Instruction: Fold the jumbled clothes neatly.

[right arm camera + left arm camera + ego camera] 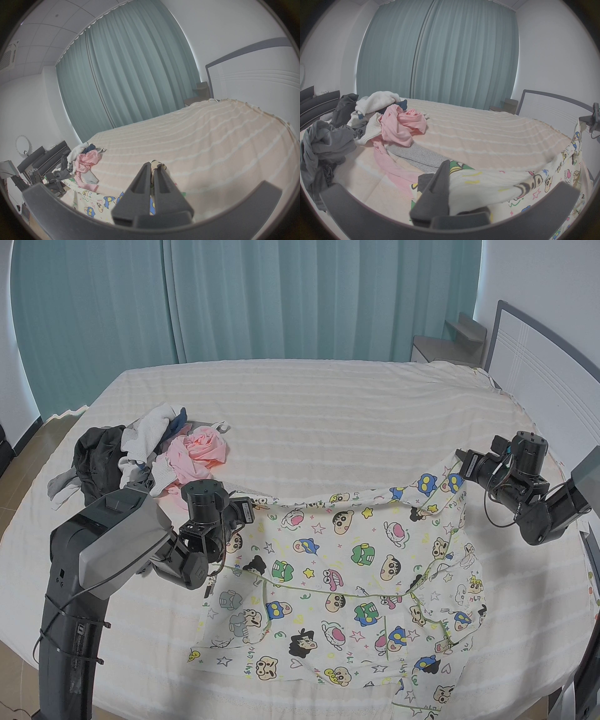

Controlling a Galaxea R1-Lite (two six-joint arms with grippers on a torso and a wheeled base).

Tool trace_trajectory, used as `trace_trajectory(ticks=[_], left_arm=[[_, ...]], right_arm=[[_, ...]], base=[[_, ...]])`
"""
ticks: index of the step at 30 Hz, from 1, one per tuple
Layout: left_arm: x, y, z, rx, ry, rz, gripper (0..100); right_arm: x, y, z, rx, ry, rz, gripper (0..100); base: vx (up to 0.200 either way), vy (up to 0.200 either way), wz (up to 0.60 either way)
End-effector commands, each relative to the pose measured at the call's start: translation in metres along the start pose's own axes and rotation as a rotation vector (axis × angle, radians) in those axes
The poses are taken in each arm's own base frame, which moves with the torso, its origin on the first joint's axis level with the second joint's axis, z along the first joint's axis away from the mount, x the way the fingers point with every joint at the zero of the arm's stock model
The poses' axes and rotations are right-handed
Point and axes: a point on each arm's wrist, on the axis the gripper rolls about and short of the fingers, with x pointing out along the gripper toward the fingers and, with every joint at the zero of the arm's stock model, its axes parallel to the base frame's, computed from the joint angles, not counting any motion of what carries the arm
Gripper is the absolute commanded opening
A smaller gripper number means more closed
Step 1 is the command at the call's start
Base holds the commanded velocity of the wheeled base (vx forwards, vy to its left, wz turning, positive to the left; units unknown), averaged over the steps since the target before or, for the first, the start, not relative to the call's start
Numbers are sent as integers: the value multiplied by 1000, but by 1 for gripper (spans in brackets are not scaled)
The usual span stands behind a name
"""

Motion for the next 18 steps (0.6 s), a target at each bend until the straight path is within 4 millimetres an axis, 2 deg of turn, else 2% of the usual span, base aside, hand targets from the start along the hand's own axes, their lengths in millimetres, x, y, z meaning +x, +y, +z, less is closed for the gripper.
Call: trace_trajectory(ticks=[1,2,4,6,11,15,18], left_arm=[[11,-1,-12,4,17,5,100],[12,0,-12,3,14,6,100],[16,0,-14,3,15,7,100],[24,0,-24,5,21,18,100],[39,1,-32,-3,-18,66,100],[51,2,-21,-24,-96,114,100],[56,4,-12,-38,-139,137,100]], right_arm=[[23,-11,-36,2,67,-17,0],[24,-11,-38,3,70,-18,100],[30,-14,-44,3,72,-20,100],[41,-21,-63,-1,91,-27,100],[45,-30,-84,-47,99,-33,100],[51,-39,-77,-36,57,-75,100],[57,-48,-87,-20,57,-126,100]], base=[[0,0,0],[0,0,0],[0,0,0],[0,0,0],[0,0,0],[0,0,0],[0,0,0]])
